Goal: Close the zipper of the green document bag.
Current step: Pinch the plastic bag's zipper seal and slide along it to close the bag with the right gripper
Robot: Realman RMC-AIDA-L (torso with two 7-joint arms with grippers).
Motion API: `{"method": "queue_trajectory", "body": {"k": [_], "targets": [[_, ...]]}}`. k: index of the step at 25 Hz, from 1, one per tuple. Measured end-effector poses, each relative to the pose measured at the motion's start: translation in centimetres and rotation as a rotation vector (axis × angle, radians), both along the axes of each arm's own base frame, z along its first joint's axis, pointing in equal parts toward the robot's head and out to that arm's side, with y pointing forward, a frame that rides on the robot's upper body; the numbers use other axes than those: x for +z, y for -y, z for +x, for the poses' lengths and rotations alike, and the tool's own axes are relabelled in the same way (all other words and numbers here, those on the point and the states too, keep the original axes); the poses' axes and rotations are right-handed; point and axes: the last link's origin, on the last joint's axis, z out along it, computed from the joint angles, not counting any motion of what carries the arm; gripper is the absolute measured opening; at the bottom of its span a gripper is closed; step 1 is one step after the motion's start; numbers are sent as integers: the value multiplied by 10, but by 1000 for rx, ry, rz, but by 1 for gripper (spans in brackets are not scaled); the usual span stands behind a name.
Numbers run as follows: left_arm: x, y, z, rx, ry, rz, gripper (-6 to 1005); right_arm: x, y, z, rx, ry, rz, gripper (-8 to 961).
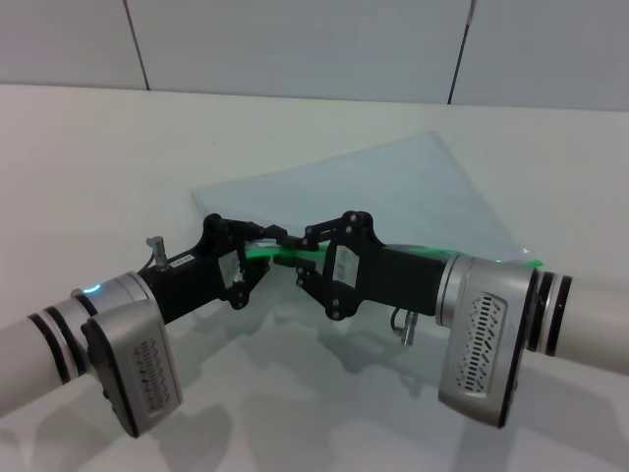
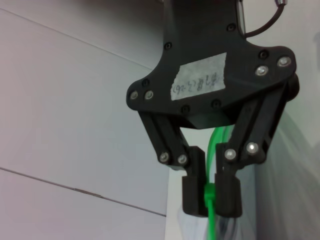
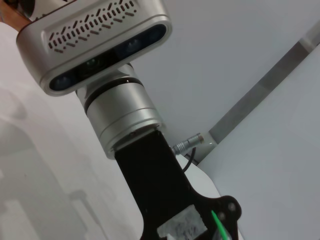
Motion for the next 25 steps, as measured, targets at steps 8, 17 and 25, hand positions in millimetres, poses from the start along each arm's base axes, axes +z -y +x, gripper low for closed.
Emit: {"method": "queue_trajectory", "body": {"k": [8, 17, 25], "targets": [[0, 0, -1, 3, -2, 0, 57, -2, 4, -3, 21, -8, -1, 111], [0, 0, -1, 3, -4, 0, 57, -2, 4, -3, 18, -12, -1, 113], [0, 0, -1, 1, -5, 1, 57, -2, 5, -1, 12, -13, 0, 91]]}}
